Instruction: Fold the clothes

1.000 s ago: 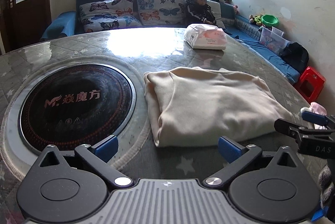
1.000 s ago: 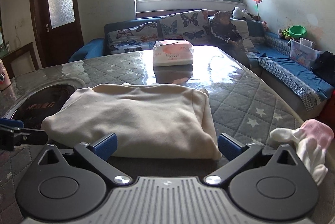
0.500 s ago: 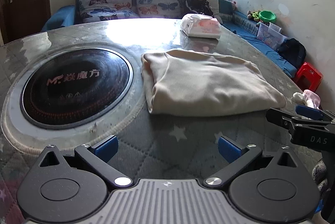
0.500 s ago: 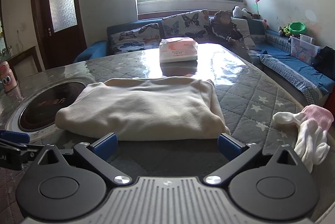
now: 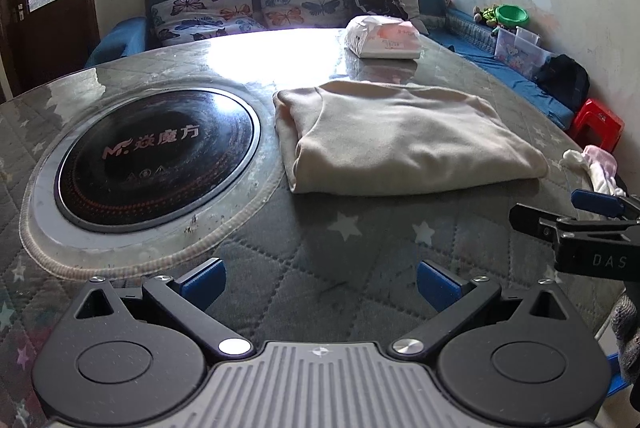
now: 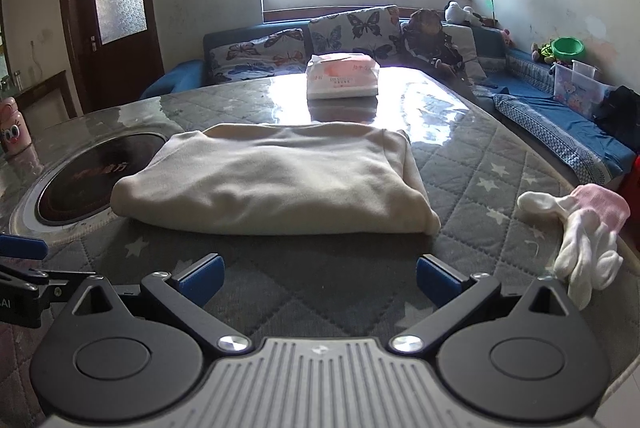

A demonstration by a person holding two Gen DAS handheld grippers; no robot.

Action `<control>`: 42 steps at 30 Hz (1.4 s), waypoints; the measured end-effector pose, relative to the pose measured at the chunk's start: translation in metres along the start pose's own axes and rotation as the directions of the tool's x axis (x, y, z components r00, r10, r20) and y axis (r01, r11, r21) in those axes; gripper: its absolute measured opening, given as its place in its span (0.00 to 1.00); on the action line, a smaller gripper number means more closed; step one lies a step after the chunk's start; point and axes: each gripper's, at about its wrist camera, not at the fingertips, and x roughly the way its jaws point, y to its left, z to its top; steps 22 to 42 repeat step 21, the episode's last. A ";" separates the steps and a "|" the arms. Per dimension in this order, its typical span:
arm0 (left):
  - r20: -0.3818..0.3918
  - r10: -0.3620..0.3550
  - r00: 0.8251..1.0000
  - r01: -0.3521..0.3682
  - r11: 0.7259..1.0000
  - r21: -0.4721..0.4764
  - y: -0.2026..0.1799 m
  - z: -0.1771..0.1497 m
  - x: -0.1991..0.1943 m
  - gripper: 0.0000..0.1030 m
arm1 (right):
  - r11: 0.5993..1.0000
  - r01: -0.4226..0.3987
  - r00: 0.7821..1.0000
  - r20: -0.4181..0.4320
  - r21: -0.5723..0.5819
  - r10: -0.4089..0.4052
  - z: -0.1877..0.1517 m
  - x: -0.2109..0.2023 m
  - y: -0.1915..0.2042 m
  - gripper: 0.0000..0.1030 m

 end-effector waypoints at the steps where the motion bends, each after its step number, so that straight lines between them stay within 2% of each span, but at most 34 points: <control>1: -0.003 -0.001 1.000 0.001 1.000 0.000 0.000 -0.001 0.000 1.00 | 1.000 -0.002 1.000 -0.001 -0.001 0.002 -0.001 0.000 0.001 1.00; 21: 0.019 0.021 1.000 -0.020 1.000 -0.019 0.002 -0.017 -0.014 1.00 | 0.999 0.020 1.000 -0.010 -0.040 -0.020 -0.018 -0.015 0.013 1.00; 42: 0.019 0.021 1.000 -0.020 1.000 -0.019 0.002 -0.017 -0.014 1.00 | 0.999 0.020 1.000 -0.010 -0.040 -0.020 -0.018 -0.015 0.013 1.00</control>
